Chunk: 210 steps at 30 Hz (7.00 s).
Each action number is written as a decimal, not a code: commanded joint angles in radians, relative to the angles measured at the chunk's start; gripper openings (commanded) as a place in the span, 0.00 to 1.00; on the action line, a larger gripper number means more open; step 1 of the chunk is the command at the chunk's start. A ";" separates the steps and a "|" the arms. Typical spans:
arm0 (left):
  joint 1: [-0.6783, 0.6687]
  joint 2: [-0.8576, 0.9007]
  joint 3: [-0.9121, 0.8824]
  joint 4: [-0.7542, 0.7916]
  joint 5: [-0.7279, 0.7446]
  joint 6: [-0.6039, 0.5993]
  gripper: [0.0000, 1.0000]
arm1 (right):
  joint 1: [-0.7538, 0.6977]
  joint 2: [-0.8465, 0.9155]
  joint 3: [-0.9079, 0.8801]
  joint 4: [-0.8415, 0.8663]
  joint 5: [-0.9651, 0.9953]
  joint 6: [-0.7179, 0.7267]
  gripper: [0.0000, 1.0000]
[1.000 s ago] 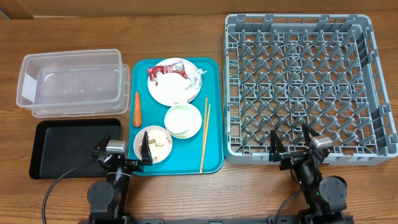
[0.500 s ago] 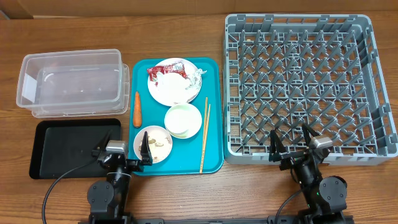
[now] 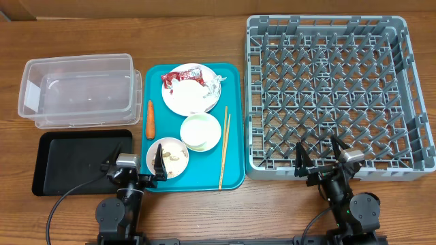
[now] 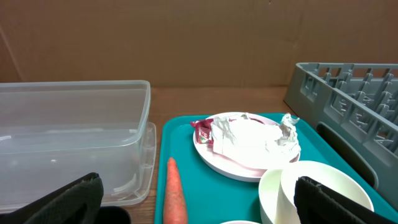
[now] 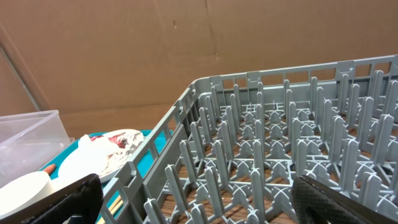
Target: Sort waste into correct bins and load items into the dishwasher
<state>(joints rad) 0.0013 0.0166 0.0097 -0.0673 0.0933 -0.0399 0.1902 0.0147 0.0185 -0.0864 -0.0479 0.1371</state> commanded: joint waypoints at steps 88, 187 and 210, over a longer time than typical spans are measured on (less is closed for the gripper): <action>-0.246 1.844 1.517 -0.739 -0.119 -0.264 1.00 | -0.003 -0.011 -0.010 0.006 -0.006 -0.003 1.00; -0.234 2.015 1.443 -0.535 -0.250 -0.394 0.04 | -0.003 -0.011 -0.010 0.006 -0.006 -0.003 1.00; -0.001 1.555 1.498 -0.648 -0.224 -0.395 0.04 | -0.003 -0.011 -0.010 0.006 -0.006 -0.003 1.00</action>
<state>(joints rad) -0.0536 1.5879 1.4933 -0.7101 -0.1310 -0.4202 0.1902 0.0147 0.0185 -0.0864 -0.0483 0.1371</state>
